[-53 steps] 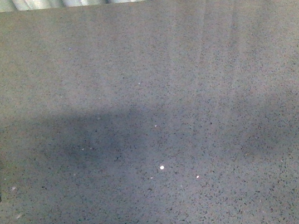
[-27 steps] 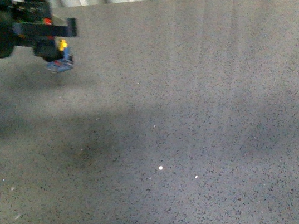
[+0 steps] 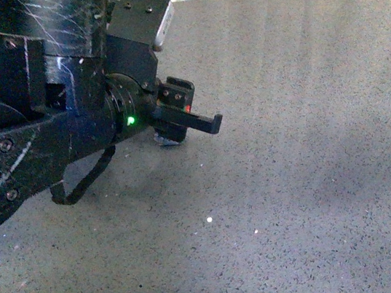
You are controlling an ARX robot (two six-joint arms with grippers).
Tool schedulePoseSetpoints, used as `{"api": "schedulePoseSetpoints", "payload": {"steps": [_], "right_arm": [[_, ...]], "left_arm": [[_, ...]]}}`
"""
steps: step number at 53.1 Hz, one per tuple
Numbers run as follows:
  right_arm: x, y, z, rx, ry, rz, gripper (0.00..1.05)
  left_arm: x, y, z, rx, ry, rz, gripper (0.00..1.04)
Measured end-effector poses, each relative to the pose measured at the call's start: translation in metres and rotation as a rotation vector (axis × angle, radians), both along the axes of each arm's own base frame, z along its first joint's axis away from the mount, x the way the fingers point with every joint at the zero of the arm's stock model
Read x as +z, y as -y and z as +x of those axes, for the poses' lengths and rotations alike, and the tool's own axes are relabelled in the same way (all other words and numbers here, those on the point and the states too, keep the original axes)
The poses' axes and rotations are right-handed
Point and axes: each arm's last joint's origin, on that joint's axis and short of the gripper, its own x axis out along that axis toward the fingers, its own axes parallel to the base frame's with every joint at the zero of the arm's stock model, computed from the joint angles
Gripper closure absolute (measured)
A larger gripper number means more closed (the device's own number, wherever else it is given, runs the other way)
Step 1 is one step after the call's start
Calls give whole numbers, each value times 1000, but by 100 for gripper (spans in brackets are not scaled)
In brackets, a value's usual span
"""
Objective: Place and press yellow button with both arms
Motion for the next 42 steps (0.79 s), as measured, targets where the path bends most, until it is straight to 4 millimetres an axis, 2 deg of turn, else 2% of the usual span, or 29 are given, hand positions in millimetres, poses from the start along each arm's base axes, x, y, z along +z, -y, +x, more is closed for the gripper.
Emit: {"api": "schedulePoseSetpoints", "payload": {"steps": [13,37,42], "right_arm": [[0,0,0,0,0,0,9],[0,0,0,0,0,0,9],[0,0,0,0,0,0,9]], "left_arm": [[-5,8,-4,-9,10,8,71],[-8,8,-20,-22,-17,-13,9],[-3,6,-23,-28,-12,-24,10]]}}
